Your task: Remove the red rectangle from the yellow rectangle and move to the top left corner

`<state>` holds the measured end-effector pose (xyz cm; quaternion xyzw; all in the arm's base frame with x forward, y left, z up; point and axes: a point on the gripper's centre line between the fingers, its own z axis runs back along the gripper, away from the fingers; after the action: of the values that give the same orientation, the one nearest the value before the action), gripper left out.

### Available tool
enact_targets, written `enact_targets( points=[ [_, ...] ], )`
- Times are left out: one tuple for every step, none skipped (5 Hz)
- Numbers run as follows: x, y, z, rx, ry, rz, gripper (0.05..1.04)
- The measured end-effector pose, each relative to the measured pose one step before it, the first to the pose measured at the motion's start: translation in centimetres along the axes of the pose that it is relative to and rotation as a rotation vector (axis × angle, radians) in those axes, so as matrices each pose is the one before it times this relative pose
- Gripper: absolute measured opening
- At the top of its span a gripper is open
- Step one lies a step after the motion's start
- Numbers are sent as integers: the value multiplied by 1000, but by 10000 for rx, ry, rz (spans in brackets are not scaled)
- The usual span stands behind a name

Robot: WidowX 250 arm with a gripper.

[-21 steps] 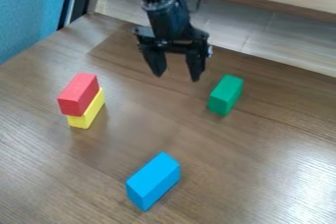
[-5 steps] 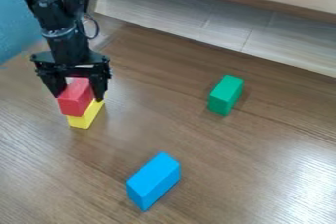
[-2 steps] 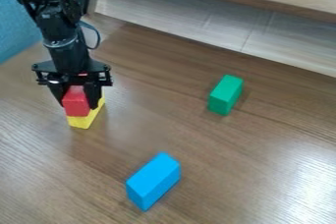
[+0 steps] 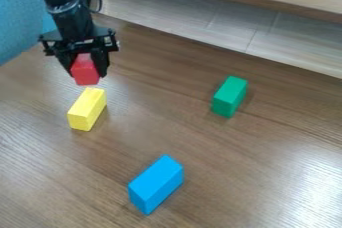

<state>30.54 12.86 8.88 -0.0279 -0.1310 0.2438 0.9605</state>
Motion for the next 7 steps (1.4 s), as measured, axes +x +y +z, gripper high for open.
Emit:
enact_targets(
  points=[
    [2066, -150, -714, -58, 78, 143, 593],
    [1726, 231, -1622, 155, 140, 233, 593],
    [1759, -495, -1618, 160, 76, -24, 593],
    [1694, -858, -1061, 167, 55, -82, 593],
    [1492, -195, -374, 100, -22, 108, 593],
    [855, 120, -592, 140, 14, 100, 593],
    [269, 170, -450, 180, 99, -16, 593]
  ],
)
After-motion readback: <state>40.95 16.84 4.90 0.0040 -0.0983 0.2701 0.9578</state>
